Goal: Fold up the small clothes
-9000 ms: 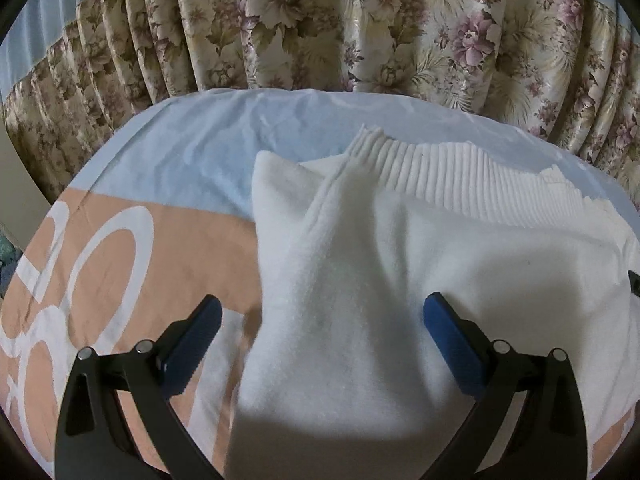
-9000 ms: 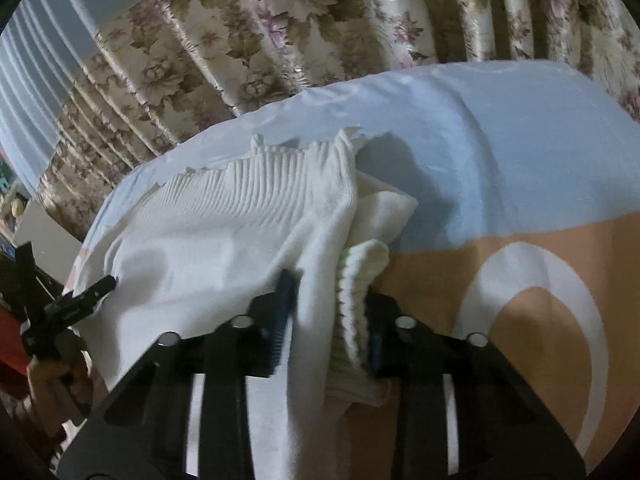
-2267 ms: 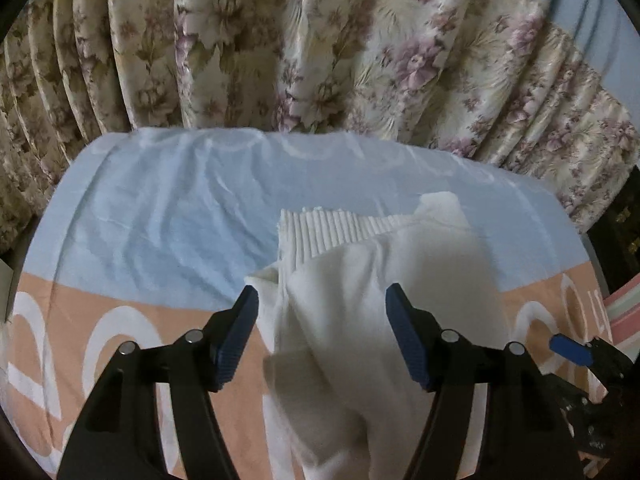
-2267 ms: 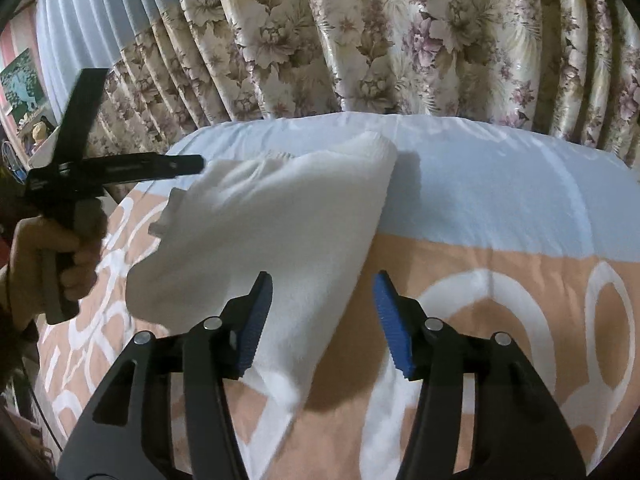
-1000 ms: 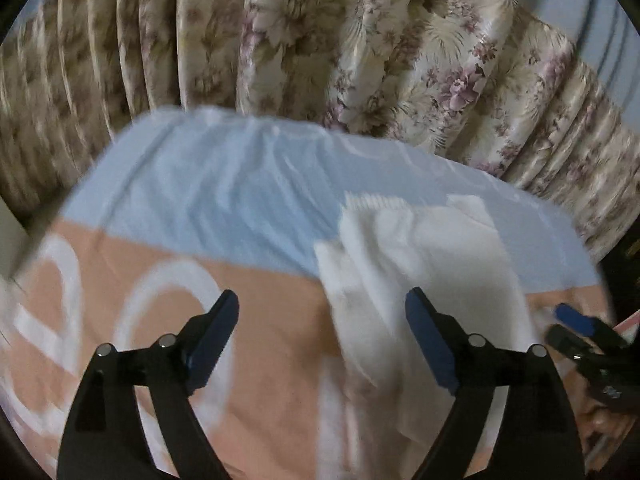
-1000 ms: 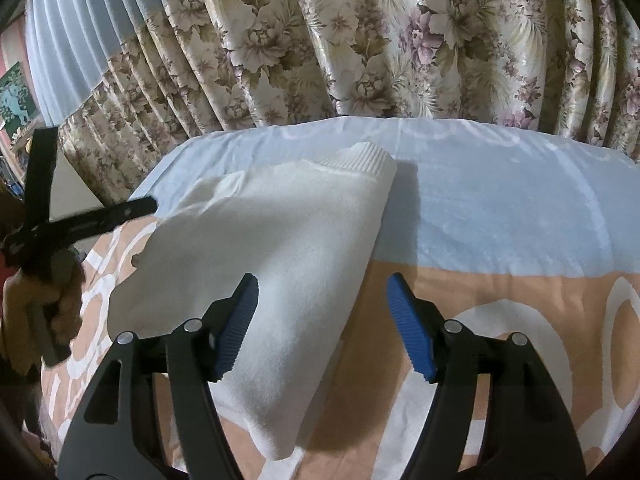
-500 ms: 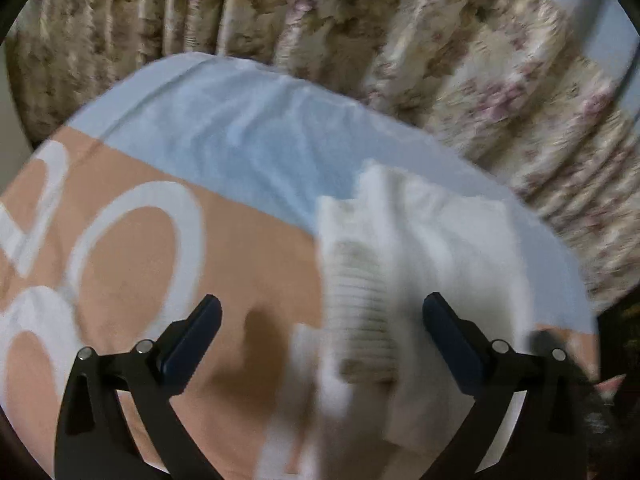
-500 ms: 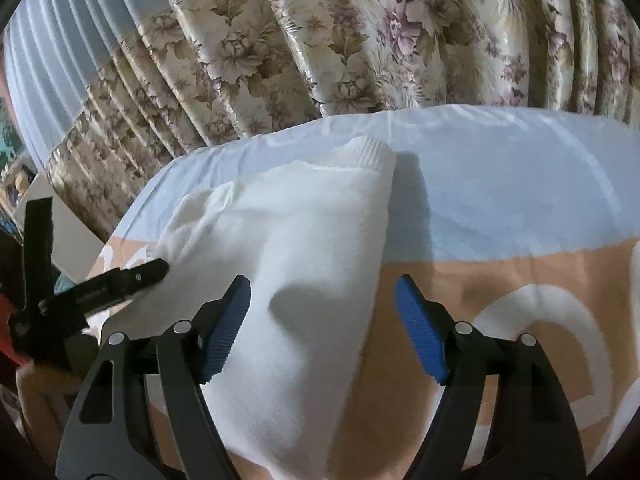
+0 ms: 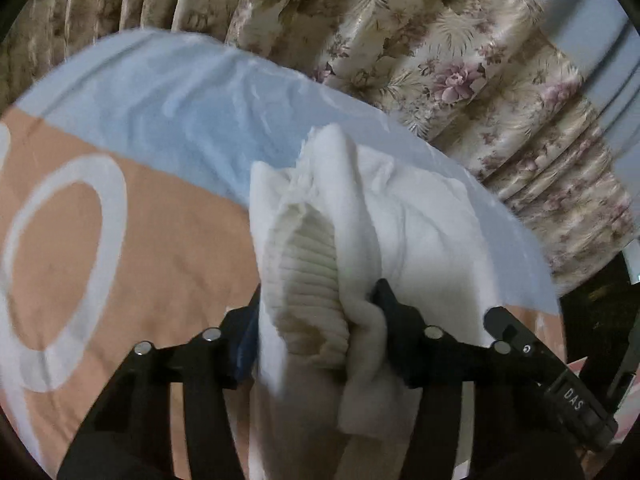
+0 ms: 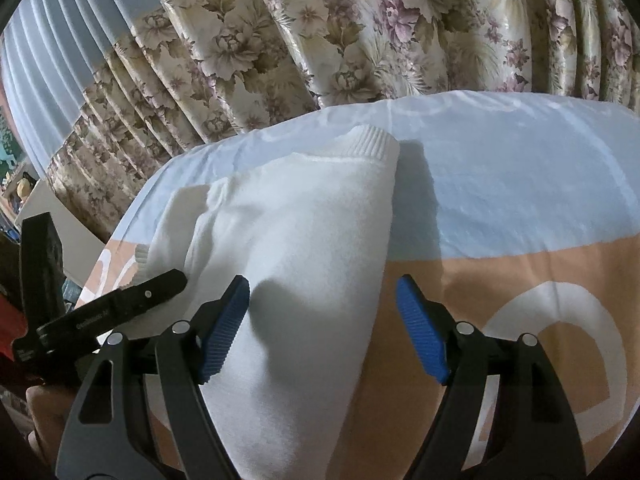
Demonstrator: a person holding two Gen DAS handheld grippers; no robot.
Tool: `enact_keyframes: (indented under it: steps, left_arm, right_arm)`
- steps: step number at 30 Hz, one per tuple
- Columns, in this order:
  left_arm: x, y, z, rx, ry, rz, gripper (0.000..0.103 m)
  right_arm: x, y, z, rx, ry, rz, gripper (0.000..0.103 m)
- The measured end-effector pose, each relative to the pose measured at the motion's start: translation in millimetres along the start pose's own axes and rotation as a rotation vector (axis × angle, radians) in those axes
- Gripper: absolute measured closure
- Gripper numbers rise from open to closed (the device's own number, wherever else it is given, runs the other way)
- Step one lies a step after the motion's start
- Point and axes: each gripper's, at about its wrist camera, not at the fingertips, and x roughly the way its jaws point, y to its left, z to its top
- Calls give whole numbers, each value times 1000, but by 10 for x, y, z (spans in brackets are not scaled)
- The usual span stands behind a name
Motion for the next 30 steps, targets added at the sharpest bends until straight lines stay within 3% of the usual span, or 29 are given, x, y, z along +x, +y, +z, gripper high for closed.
enact_keyframes:
  steps: [6, 13, 23, 30]
  left_arm:
    - [-6, 31, -6, -43, -17, -32, 58]
    - [-49, -1, -13, -36, -38, -12, 62]
    - [-187, -320, -13, 11, -51, 11, 65]
    - [-192, -1104, -189, 61, -45, -19, 65]
  right_arm:
    - [52, 45, -24, -5, 18, 40, 28]
    - [126, 55, -24, 0, 36, 46, 73]
    - [-151, 194, 97, -89, -32, 27, 77]
    - [-684, -122, 239, -122, -90, -14, 77]
